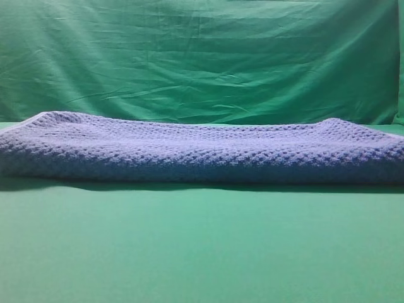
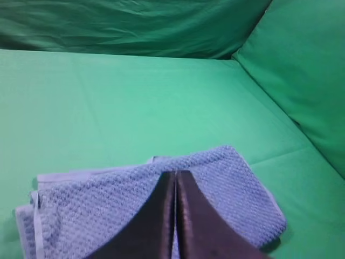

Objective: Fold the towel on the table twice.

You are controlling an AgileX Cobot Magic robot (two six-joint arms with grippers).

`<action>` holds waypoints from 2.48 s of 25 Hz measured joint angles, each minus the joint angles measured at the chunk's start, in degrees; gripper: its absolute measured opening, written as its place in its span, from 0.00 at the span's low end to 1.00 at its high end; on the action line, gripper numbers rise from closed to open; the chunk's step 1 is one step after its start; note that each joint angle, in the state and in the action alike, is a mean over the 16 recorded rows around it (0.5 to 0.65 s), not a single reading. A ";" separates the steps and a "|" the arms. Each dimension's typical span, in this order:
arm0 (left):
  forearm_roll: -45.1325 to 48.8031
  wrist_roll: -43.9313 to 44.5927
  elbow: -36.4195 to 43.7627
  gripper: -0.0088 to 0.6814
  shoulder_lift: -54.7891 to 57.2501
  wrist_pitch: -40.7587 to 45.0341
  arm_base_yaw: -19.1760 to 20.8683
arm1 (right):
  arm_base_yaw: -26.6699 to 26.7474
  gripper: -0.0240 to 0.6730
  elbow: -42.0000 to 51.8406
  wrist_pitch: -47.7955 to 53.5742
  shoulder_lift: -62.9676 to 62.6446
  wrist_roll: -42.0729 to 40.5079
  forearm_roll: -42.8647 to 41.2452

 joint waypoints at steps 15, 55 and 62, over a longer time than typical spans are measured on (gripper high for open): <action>22.36 -21.10 2.76 0.01 -22.06 10.35 0.00 | 0.00 0.03 0.96 13.01 -17.63 11.50 -11.00; 36.81 -22.36 38.29 0.01 -59.70 -3.81 0.00 | 0.00 0.03 43.34 -18.73 -59.45 1.45 -12.08; 39.27 -22.34 44.25 0.01 -59.70 -8.74 0.00 | 0.00 0.03 50.31 -25.69 -59.45 1.08 -11.91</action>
